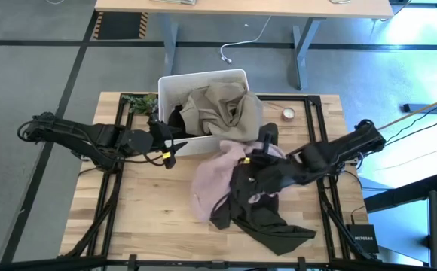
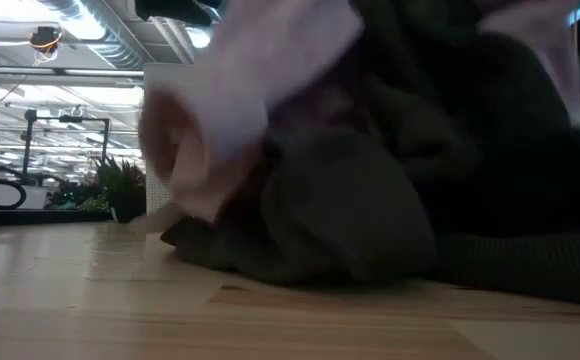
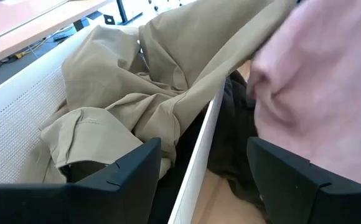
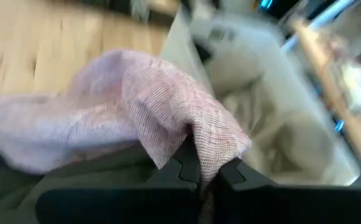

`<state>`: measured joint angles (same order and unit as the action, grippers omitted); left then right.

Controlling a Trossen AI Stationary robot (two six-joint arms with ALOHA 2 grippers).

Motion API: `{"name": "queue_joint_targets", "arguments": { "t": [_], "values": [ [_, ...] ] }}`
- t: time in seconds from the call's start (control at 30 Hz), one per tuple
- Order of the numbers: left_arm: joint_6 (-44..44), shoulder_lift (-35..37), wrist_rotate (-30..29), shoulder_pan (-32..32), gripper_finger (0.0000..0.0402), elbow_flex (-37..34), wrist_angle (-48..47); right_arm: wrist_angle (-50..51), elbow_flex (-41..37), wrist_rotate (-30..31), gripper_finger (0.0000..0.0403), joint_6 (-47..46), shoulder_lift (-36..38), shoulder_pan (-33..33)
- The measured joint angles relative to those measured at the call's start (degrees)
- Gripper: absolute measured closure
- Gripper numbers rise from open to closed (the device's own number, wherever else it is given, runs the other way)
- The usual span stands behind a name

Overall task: Sort clothes
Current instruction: Put the pink shirt into the white laundry bin

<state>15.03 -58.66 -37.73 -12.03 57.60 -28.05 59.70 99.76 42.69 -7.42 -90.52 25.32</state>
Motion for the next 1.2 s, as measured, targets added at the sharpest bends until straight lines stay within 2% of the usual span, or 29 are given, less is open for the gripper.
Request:
{"name": "queue_joint_targets", "arguments": {
  "t": [0.17,0.27,0.37,0.5,0.57,0.63,0.77,1.03,1.2],
  "values": [
    [0.00,0.01,0.00,0.01,0.0169,0.00,0.02,-7.08,6.95,5.04,0.0392,11.42,0.00,-1.09],
    [0.01,0.00,0.00,-0.01,0.0169,0.00,0.34,-17.01,11.25,7.37,0.0389,21.38,0.00,-3.56],
    [0.14,0.01,-0.01,-0.01,0.0169,0.00,0.70,-30.60,15.18,6.88,0.0393,32.57,0.00,-7.57],
    [0.22,0.01,-0.01,-0.01,0.0169,0.00,1.06,-52.68,16.83,-1.16,0.0395,43.28,0.09,-15.18],
    [0.22,0.01,-0.03,-0.01,0.0169,0.00,1.42,-59.96,16.86,-6.24,0.0392,43.00,0.09,-19.16],
    [-0.07,0.01,-0.01,-0.01,0.0169,0.00,1.24,-62.25,16.86,-10.39,0.0388,39.68,-0.16,-22.60],
    [-0.48,-0.02,-0.01,-0.01,0.0169,0.00,1.03,-58.19,16.90,-11.98,0.0386,35.19,-1.53,-28.06],
    [-0.46,-0.02,-0.01,-0.01,0.0169,0.00,0.46,-35.47,16.73,-12.36,0.0380,18.22,-8.42,-34.97],
    [-0.23,-0.02,-0.01,-0.01,0.0169,0.00,0.38,-23.40,16.70,-15.17,0.0325,12.03,-11.26,-35.71]
  ]
}}
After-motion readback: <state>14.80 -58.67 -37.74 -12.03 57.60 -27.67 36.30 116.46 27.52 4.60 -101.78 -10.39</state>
